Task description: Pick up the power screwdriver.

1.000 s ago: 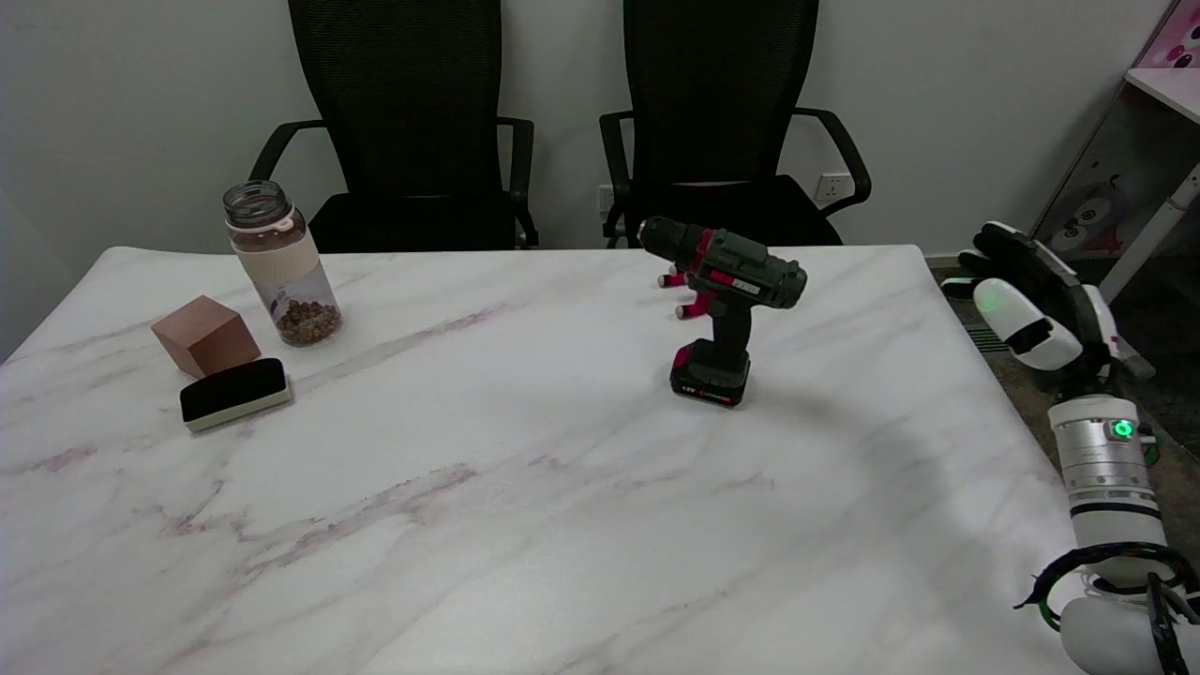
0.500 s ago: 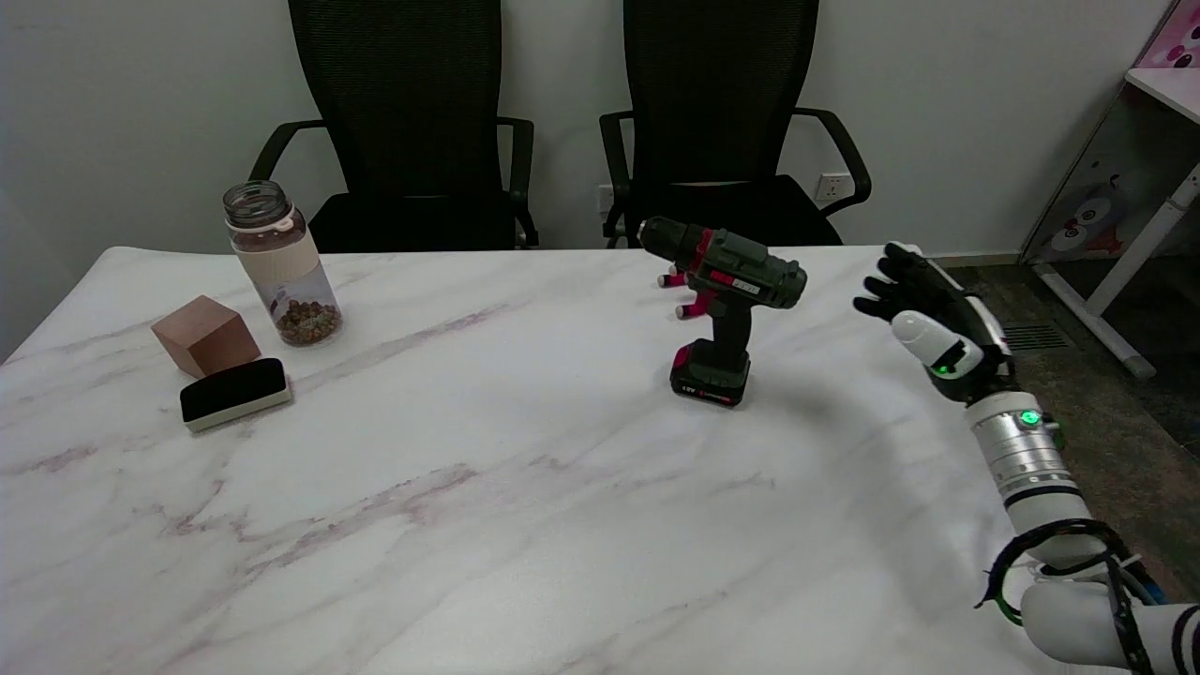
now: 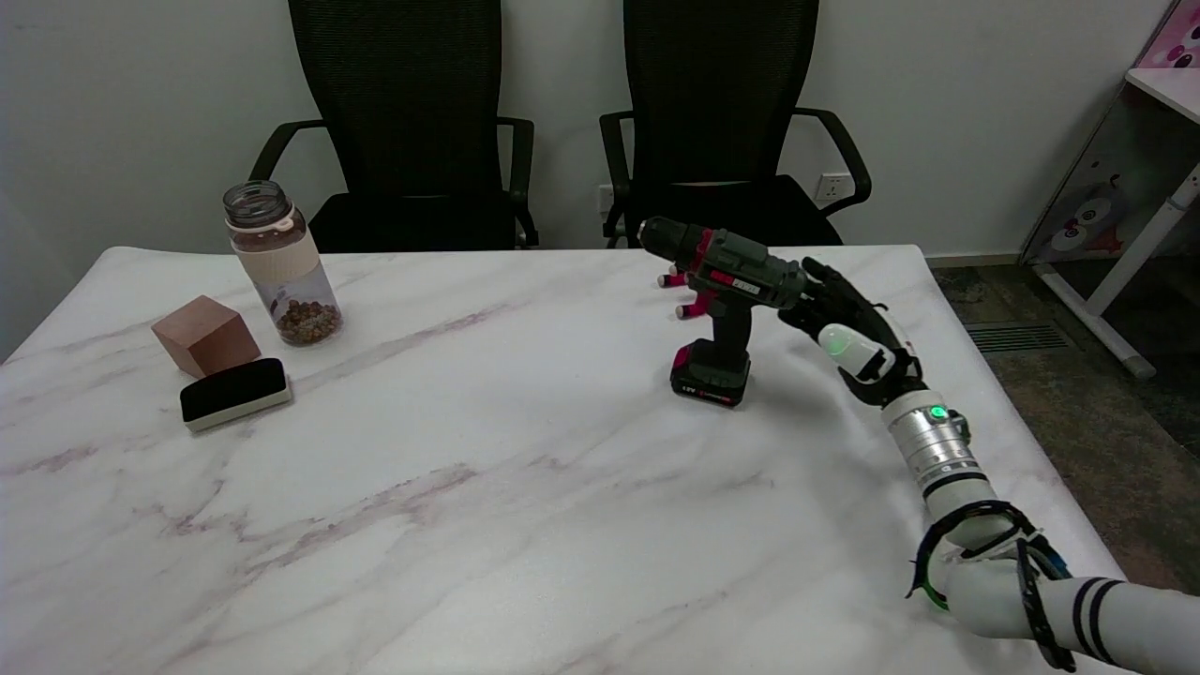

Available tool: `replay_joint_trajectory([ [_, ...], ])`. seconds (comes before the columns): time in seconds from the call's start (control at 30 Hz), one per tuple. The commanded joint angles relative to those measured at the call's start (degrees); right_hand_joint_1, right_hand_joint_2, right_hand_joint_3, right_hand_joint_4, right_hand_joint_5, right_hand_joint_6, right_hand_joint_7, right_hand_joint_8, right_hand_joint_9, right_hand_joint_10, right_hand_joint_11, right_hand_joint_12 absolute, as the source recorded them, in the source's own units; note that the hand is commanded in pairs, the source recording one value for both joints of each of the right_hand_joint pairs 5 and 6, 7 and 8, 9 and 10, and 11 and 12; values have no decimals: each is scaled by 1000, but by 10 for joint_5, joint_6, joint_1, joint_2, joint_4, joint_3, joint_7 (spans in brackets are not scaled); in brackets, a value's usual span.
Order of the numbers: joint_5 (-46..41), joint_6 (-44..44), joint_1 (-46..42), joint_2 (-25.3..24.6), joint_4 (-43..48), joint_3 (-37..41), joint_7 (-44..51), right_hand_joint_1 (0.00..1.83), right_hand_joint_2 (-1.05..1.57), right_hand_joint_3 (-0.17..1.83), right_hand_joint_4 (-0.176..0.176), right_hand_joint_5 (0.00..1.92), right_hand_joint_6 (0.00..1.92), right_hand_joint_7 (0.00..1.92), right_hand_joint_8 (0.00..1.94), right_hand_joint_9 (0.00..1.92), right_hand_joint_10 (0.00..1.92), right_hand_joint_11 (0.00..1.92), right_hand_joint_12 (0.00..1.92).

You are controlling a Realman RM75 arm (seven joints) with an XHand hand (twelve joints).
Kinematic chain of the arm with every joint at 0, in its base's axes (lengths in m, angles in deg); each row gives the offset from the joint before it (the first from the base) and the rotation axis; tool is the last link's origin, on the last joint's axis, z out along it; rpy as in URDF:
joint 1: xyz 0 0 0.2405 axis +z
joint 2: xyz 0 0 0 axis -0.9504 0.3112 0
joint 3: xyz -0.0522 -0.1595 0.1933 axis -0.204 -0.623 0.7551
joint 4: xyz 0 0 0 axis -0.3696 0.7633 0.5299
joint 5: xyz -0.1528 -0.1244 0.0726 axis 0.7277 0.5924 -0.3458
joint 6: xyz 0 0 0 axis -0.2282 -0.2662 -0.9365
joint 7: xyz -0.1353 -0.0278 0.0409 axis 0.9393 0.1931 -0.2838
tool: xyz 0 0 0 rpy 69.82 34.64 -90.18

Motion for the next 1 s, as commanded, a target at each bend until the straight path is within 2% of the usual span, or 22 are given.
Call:
replay_joint_trajectory([
  [0.03,17,37,68,-59,55,-51,-34,911,-400,940,90,267,267,267,267,384,384,454,454],
  [1.0,53,48,110,-72,50,-60,-34,910,-394,870,98,261,261,261,261,380,380,422,422],
])
